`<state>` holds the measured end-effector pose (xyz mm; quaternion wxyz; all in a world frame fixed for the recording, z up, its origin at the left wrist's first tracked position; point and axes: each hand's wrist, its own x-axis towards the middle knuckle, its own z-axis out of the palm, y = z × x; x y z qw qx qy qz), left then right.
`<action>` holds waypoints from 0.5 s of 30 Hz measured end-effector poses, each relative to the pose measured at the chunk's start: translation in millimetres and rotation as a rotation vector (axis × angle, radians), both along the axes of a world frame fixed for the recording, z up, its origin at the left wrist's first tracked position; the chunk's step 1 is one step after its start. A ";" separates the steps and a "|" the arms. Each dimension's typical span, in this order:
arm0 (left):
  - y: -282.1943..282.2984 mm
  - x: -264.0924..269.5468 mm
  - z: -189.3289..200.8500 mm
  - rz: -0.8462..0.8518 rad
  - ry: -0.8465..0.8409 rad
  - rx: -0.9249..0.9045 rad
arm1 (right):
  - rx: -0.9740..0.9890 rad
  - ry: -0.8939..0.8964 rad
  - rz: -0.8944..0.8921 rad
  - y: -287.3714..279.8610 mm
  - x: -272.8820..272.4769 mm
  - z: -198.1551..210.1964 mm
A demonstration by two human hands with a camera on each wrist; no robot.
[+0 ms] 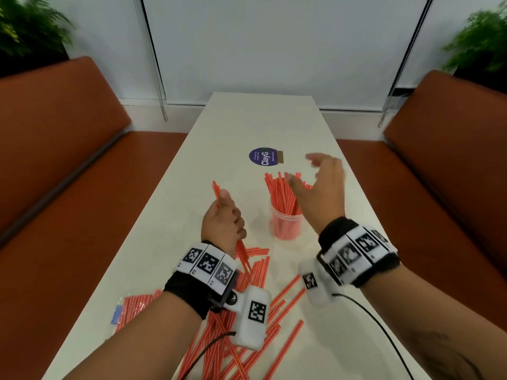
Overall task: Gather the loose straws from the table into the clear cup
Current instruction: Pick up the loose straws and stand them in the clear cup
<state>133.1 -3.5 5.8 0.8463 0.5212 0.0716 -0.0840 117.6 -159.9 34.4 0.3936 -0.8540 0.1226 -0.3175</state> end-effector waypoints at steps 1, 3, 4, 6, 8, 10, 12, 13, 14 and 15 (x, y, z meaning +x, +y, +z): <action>0.6 2.6 3.7 0.033 0.004 -0.069 | 0.100 0.122 0.171 3.0 -11.6 -0.8; 0.5 5.9 12.2 0.088 -0.013 -0.183 | 0.246 0.593 0.580 8.7 -33.6 -7.3; -0.4 6.7 16.4 0.108 -0.023 -0.227 | 0.285 0.797 0.734 10.2 -41.2 -13.5; -5.3 6.4 21.9 0.163 -0.063 -0.227 | 0.363 0.938 0.864 13.7 -50.6 -26.7; -11.3 1.8 23.0 0.211 -0.106 -0.168 | 0.454 0.891 0.860 16.5 -53.2 -37.5; -15.6 -3.4 18.9 0.202 -0.128 -0.140 | 0.558 0.857 0.869 19.6 -53.5 -41.8; -17.3 -8.9 14.9 0.175 -0.141 -0.128 | 0.646 0.850 0.884 22.9 -52.9 -42.0; -18.1 -11.5 12.8 0.165 -0.139 -0.117 | 0.670 0.841 0.889 24.1 -52.1 -41.7; -19.2 -14.5 10.9 0.159 -0.136 -0.098 | 0.690 0.829 0.890 25.8 -51.3 -40.7; -21.2 -18.0 9.1 0.152 -0.130 -0.072 | 0.711 0.819 0.885 26.8 -50.5 -40.1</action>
